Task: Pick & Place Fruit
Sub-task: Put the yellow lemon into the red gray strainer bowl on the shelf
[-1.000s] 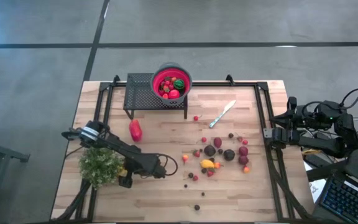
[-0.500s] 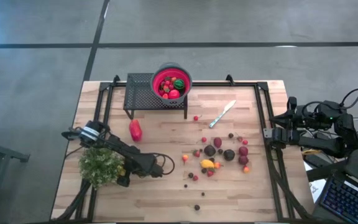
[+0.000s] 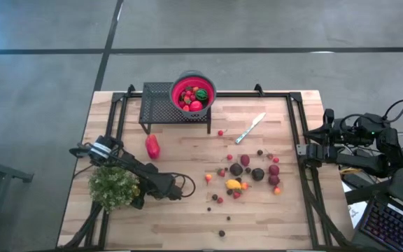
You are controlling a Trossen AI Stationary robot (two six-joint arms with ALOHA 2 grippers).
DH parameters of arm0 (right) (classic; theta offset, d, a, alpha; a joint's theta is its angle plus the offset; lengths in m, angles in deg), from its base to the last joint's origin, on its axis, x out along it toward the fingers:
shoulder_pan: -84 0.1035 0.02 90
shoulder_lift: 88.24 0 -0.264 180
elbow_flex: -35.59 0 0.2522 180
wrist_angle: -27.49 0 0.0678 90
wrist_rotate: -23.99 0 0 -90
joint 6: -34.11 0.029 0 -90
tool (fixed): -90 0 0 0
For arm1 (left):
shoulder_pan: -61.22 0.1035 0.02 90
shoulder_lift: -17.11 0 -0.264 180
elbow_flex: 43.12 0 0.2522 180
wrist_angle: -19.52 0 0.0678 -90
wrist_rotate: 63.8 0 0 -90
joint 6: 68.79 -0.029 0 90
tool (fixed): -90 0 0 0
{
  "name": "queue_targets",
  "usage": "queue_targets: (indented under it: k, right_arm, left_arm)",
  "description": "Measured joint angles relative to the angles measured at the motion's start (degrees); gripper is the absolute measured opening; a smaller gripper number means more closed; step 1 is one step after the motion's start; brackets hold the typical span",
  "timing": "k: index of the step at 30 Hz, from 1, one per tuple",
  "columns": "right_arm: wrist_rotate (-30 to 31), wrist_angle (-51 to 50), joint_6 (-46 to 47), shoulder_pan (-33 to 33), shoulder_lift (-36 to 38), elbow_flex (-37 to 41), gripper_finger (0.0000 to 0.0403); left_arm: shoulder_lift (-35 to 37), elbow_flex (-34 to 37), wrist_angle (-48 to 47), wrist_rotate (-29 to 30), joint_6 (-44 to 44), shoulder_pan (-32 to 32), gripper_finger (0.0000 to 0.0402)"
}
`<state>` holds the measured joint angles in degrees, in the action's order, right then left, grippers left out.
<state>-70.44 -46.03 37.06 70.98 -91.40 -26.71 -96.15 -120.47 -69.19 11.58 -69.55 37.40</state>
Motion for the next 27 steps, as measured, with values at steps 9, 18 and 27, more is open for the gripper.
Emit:
queue_targets:
  k: [9, 18, 27]
  right_arm:
    - [0.0, 0.0, 0.0, 0.0, 0.0, 0.0, 0.0008]
    - [0.0, 0.0, 0.0, 0.0, 0.0, 0.0, 0.0008]
    - [0.0, 0.0, 0.0, 0.0, 0.0, 0.0, 0.0008]
  left_arm:
    - [0.0, -1.1, 0.5, 2.3, -0.3, -0.8, 0.0339]
    - [0.0, -3.3, 1.0, 3.3, 1.0, -0.9, 0.0269]
    - [-0.1, -3.2, -1.6, 5.2, 17.5, -0.9, 0.0276]
